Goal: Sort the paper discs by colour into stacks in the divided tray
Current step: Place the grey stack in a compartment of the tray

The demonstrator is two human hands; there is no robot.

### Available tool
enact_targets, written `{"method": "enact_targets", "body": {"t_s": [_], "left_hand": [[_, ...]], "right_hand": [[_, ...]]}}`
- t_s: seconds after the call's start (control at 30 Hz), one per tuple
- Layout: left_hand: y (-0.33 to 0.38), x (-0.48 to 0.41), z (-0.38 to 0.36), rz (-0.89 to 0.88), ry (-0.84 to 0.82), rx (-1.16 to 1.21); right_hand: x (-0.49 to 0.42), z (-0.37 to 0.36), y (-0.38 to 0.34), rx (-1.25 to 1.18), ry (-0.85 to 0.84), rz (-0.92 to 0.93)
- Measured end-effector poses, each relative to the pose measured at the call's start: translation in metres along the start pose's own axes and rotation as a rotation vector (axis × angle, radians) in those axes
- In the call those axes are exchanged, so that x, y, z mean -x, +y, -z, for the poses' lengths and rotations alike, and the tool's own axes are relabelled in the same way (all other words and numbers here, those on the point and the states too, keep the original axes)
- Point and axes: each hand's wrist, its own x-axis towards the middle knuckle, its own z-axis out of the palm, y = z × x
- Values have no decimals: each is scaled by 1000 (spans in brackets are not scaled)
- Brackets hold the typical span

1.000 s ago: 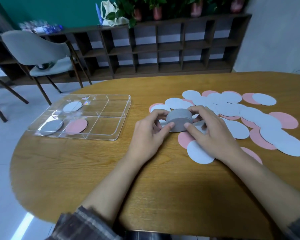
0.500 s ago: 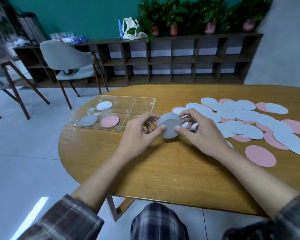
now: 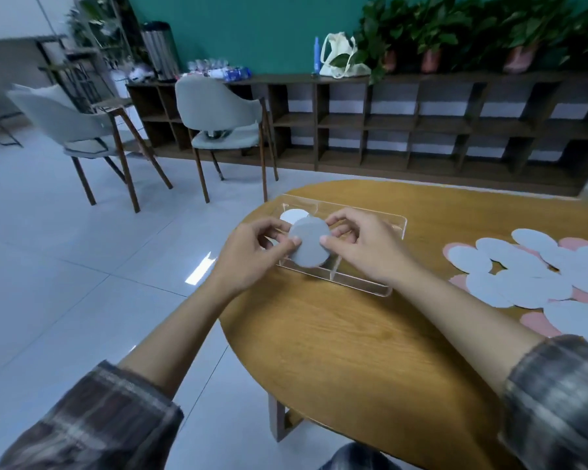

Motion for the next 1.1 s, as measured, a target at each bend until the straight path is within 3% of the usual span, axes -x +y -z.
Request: {"method": "enact_targets", "body": {"t_s": [0.2,0.5,0.9,1.1], "left_hand": [[-38,-25,30,164,22,-45],[-57,-55,34,235,8,-231],[-69,-64,26,159,-4,-545],[-66,-54,23,143,29,-501]], "right_hand": [[-49,-44,-12,29,-74,-43],[-86,-73,-5,134,-134,-120],[-94,-89,3,324,-201,-75],[-87,-88,-2,341,-118,-30]]}}
